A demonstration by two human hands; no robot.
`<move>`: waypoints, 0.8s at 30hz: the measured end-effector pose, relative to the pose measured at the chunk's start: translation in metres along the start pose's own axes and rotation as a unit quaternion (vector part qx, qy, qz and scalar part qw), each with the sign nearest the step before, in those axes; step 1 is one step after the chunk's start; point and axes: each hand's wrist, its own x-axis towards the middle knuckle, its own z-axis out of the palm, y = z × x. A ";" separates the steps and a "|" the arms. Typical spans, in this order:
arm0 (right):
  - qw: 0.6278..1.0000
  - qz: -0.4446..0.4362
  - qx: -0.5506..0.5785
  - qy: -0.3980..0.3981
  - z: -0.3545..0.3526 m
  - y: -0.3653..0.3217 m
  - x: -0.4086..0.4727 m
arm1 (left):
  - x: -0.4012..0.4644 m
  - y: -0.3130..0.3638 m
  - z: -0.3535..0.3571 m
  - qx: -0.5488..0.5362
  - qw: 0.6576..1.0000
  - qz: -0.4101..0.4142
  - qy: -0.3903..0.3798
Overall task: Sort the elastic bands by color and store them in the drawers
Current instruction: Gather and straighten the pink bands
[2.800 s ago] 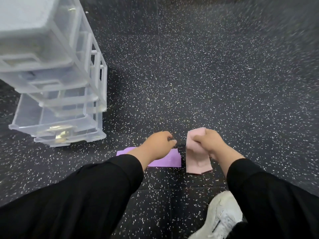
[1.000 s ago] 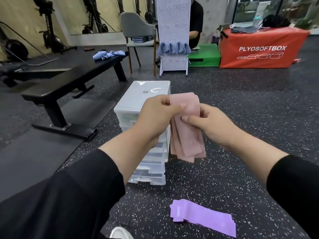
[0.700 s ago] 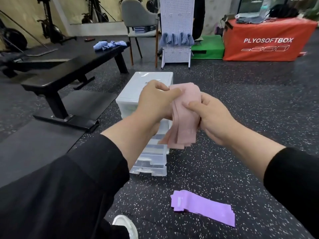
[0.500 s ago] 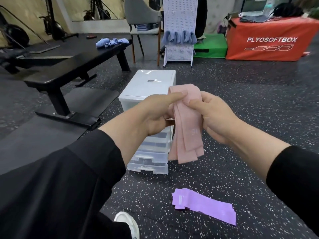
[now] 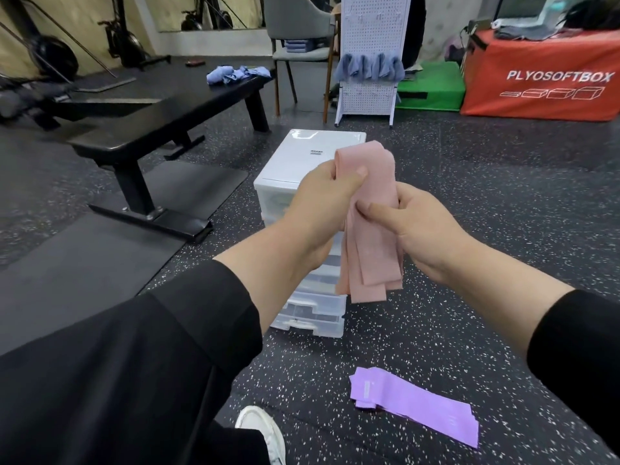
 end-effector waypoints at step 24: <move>0.962 0.227 0.118 -0.091 0.005 -0.009 0.014 | 0.032 -0.016 -0.039 0.052 0.999 0.001 -0.004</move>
